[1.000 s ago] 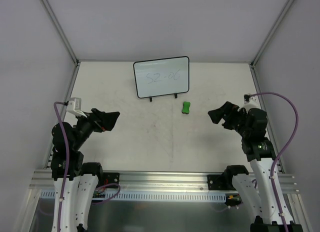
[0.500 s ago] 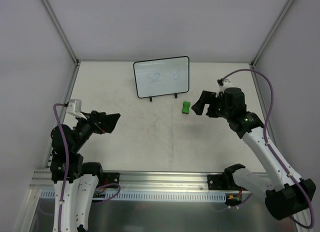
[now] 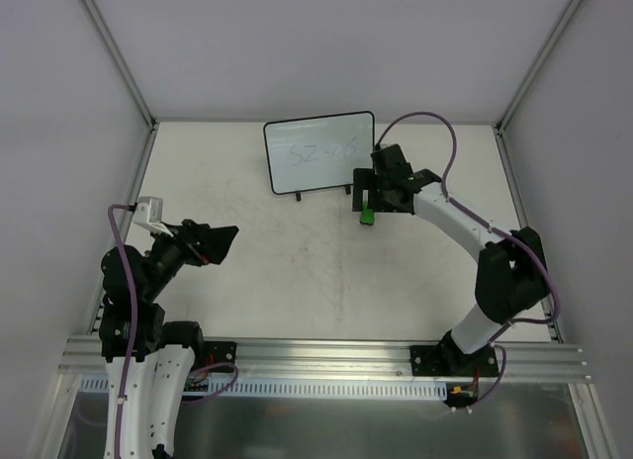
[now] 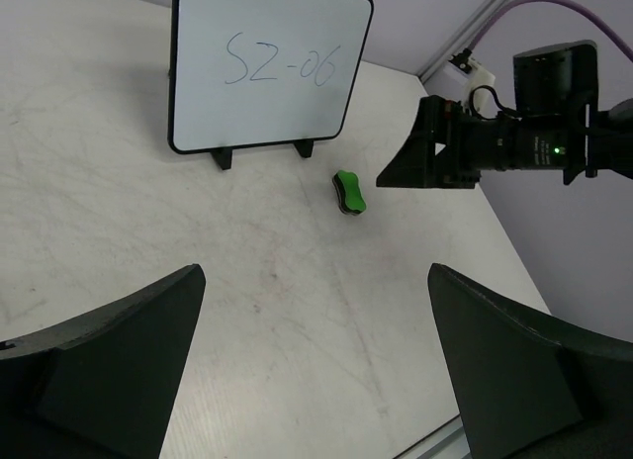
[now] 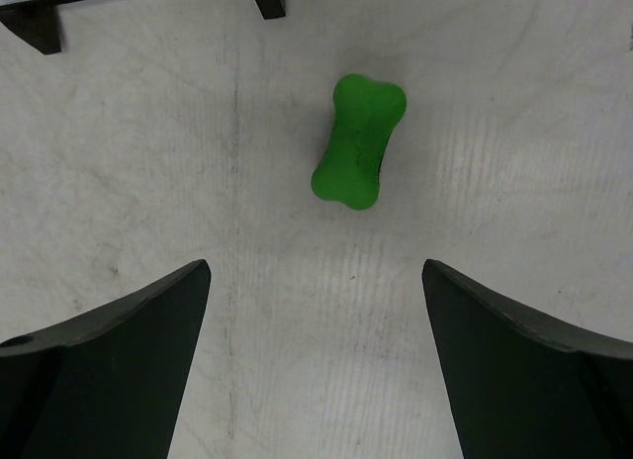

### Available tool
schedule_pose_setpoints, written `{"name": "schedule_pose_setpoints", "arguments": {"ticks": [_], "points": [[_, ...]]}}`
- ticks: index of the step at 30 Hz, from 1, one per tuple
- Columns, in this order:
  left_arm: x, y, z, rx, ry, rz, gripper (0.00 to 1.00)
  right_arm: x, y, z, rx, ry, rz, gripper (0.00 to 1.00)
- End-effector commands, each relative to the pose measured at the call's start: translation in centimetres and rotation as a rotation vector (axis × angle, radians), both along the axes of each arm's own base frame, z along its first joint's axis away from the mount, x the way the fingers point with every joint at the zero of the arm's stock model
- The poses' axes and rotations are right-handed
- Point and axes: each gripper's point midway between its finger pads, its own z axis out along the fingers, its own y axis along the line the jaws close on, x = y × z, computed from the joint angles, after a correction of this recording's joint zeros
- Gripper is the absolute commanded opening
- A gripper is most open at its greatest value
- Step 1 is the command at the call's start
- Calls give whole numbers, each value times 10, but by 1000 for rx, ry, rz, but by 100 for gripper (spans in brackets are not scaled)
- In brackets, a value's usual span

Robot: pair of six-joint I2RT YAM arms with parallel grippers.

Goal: Erase the whiteboard

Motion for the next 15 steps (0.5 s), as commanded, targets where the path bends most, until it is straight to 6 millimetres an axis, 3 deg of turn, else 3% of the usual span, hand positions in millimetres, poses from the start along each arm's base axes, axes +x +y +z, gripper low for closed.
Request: {"name": "schedule_pose_setpoints", "arguments": {"ticks": [1,15], "points": [[-6,-2,19,31,-63,-22,99,17,0,7,-58,-32,-27,93],[-9,-1,16,47,-65,-20,99,41,4,-42,-113,25,-108,89]]}}
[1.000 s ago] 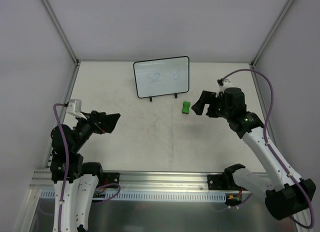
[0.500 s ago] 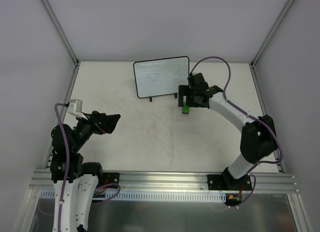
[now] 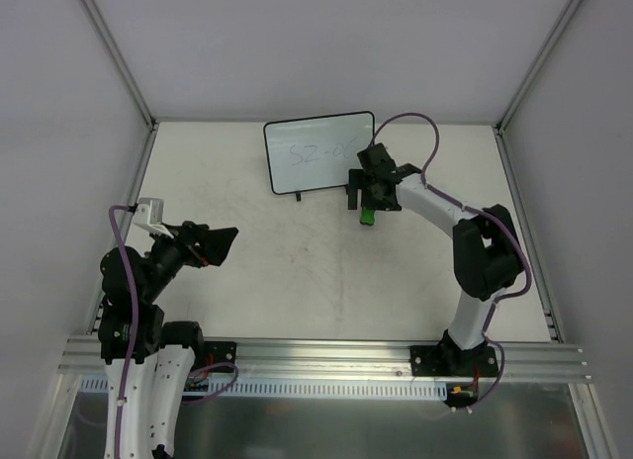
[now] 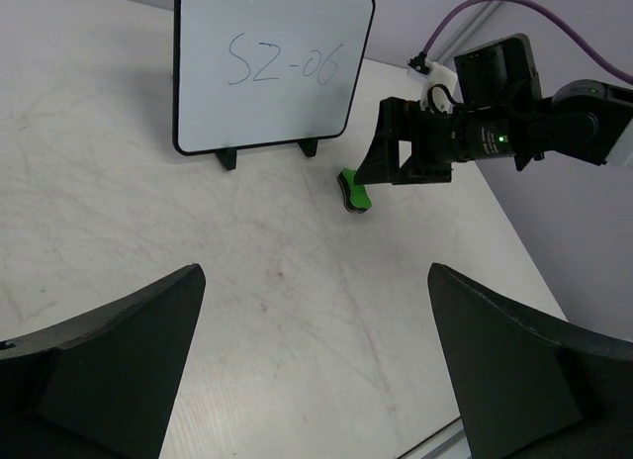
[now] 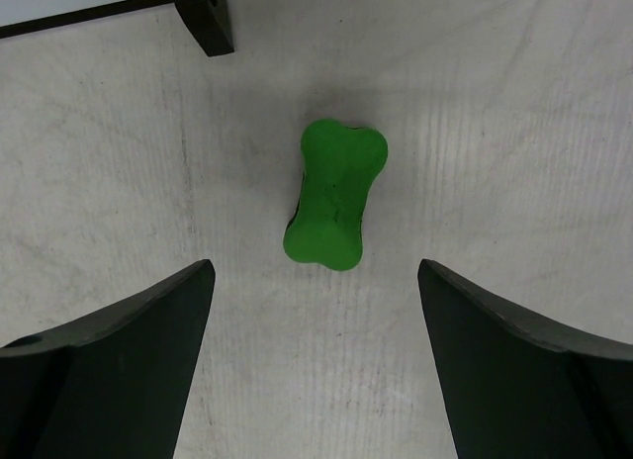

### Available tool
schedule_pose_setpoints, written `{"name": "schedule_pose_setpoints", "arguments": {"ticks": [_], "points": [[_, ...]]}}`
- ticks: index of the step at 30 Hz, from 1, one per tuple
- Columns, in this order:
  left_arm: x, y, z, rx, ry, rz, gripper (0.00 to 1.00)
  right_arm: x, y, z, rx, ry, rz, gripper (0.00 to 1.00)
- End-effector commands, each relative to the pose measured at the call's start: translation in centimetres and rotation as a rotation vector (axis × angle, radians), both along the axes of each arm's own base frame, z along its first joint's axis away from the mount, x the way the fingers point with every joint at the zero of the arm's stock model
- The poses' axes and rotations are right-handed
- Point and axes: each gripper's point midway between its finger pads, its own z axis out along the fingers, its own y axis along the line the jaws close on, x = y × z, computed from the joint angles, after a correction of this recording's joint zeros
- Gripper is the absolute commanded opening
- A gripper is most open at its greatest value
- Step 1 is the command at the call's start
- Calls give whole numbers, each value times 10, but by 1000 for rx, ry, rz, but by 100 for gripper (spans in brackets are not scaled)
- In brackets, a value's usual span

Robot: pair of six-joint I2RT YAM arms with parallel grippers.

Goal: Erase the whiteboard

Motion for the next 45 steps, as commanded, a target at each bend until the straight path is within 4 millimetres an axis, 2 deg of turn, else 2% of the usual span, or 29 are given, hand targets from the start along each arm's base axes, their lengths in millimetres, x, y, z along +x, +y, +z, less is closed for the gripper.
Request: {"name": "schedule_pose_setpoints", "arguments": {"ticks": [1,8,13,14,15,27,30,36,42,43,45], "points": [[-7,-2,15,20,-54,-19,99,14,1,-4,-5,-30,-56,88],[-7,-2,15,24,-54,-18,99,19,1,-22,-21,-16,-79,84],[-8,-2,15,24,-53,-19,99,23,0,-26,-25,-20,-93,73],[-7,-2,15,24,-53,-18,99,23,0,-27,-23,-17,-95,66],[-7,-2,15,24,-53,-18,99,25,0,-27,-14,-20,-98,64],[-7,-2,14,24,-48,-19,99,30,-3,-41,28,-7,-141,63],[-7,-2,13,25,-46,-21,99,31,-4,-44,24,-6,-151,58],[-7,-3,14,25,-46,-22,99,32,-1,-50,30,4,-157,54],[-6,-2,13,24,-42,-19,99,31,-3,-55,23,12,-163,54],[-6,-2,13,24,-42,-21,99,31,-4,-55,19,11,-167,49],[-6,-2,12,24,-40,-19,99,30,-6,-53,17,1,-171,46]]}}
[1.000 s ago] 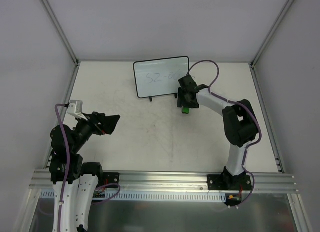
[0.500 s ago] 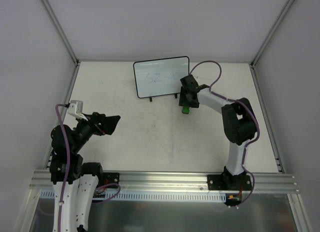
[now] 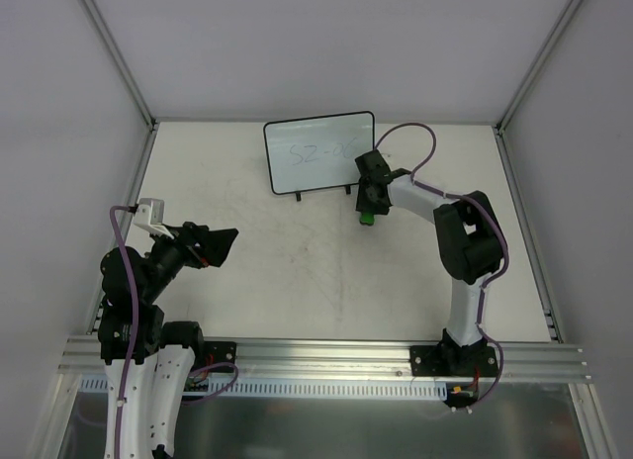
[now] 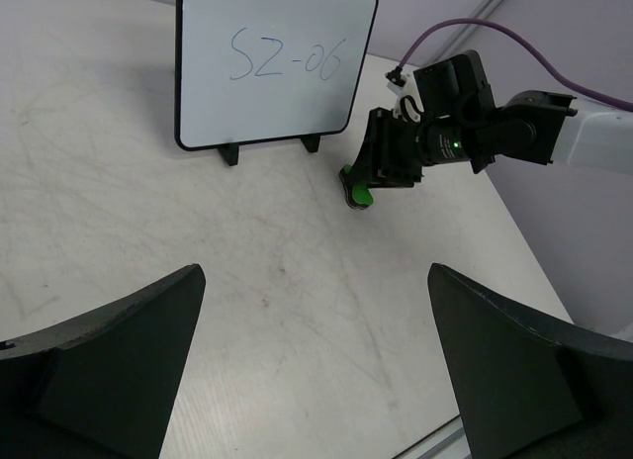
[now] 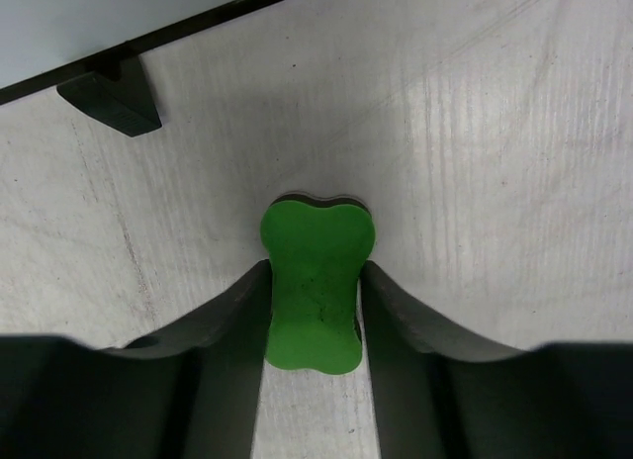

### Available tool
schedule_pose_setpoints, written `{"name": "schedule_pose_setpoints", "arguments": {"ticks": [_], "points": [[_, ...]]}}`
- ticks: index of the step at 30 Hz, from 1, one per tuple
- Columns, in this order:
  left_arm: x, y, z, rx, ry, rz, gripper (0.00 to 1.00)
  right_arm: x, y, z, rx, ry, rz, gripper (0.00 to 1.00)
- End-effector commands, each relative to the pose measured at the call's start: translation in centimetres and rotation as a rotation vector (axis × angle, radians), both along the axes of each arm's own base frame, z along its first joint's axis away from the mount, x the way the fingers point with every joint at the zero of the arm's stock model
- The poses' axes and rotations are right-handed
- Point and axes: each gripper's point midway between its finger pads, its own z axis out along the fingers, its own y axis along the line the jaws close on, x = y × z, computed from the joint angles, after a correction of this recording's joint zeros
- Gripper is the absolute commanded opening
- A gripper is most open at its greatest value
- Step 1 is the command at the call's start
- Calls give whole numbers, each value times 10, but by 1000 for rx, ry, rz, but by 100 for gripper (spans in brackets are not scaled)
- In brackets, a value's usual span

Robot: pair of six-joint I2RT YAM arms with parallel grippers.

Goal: Erase the whiteboard

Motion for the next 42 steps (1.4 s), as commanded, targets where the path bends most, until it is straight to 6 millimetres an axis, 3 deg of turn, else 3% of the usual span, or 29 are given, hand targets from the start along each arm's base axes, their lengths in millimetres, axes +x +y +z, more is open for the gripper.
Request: {"name": "schedule_pose_setpoints", "arguments": {"ticks": [1,4,5,6,10,16,19,26,35,36,42], "points": [[-5,-2,14,15,-47,-18,99,6,-2,5,3,-32,-30,40],[-5,-3,14,14,-47,-19,99,4,-5,10,-13,-46,-34,29],[-5,-3,14,14,-47,-19,99,4,-7,10,-19,-51,-36,16],[-5,-3,14,14,-47,-19,99,5,-8,11,-23,-53,-37,13],[-5,-3,15,14,-48,-19,99,6,-8,14,-19,-57,-28,14],[-5,-3,13,12,-44,-21,99,3,-6,13,-20,-55,-18,9],[-5,-3,13,12,-43,-22,99,2,-3,28,-30,-106,14,3],[-5,-3,14,12,-46,-21,99,14,4,78,-82,-277,74,0],[-4,-2,13,10,-40,-14,99,46,43,123,18,-480,259,1],[-2,1,13,10,-39,6,99,54,48,135,24,-541,280,0],[20,18,13,-9,13,123,99,61,53,158,9,-632,342,0]]}}
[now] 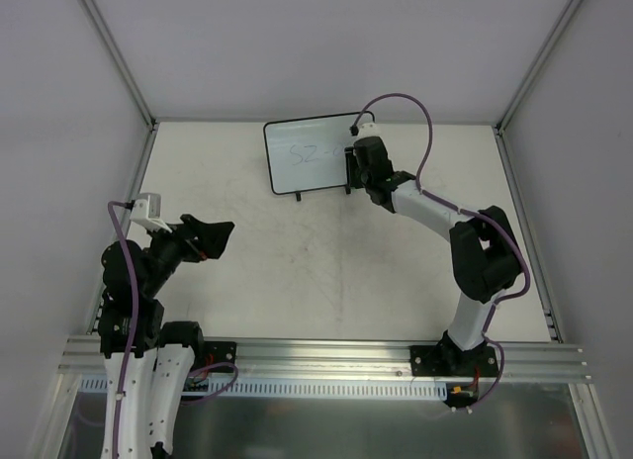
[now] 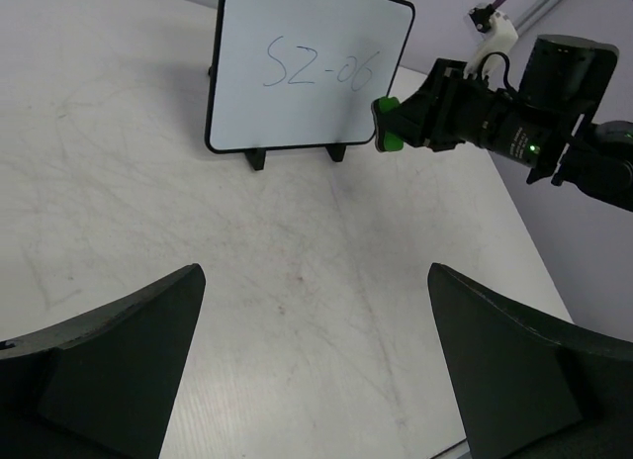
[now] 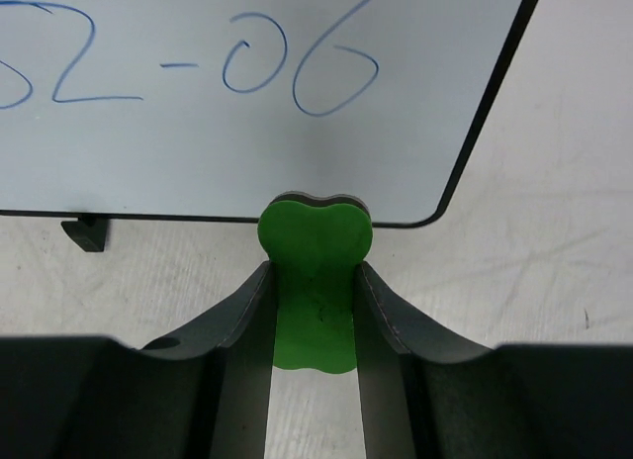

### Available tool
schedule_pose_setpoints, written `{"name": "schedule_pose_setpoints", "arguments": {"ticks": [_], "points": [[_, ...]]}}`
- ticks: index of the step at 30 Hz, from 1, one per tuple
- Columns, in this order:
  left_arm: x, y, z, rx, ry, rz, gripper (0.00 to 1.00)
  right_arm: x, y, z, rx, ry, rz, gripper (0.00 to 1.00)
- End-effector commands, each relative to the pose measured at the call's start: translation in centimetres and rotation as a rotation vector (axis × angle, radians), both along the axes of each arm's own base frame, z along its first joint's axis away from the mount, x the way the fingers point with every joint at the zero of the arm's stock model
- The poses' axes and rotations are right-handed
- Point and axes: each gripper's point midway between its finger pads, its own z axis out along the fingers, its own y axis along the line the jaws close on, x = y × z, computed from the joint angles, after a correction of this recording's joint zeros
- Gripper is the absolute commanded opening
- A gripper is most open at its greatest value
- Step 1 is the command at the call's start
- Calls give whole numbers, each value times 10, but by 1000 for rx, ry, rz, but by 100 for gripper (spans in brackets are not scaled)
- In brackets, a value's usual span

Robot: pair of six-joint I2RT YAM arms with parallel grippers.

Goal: Erase the whiteboard

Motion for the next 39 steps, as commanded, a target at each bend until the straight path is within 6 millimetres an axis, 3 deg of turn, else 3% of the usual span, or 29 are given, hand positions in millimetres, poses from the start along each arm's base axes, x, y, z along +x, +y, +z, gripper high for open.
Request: {"name": "schedule_pose_setpoints", "arguments": {"ticks": [1,8,14,18,22,27,30,39], "points": [[13,6,17,-21,-3,45,99,16,9,59,39,-197,63,0],[63,-10,7,-107,113,-38,99,30,8,73,10,-262,109,0],[108,-13,9,-161,144,-52,99,40,7,80,45,-281,136,1],[123,-13,13,-199,155,-48,99,53,5,79,134,-296,162,0],[110,-16,18,-200,116,-73,99,74,1,82,125,-411,156,0],[67,-24,27,-182,40,-129,99,92,-5,76,123,-450,97,1],[45,-28,25,-147,56,-159,99,96,-2,71,128,-444,104,1],[5,-26,19,-9,18,-192,99,105,-7,73,130,-500,64,1]]}}
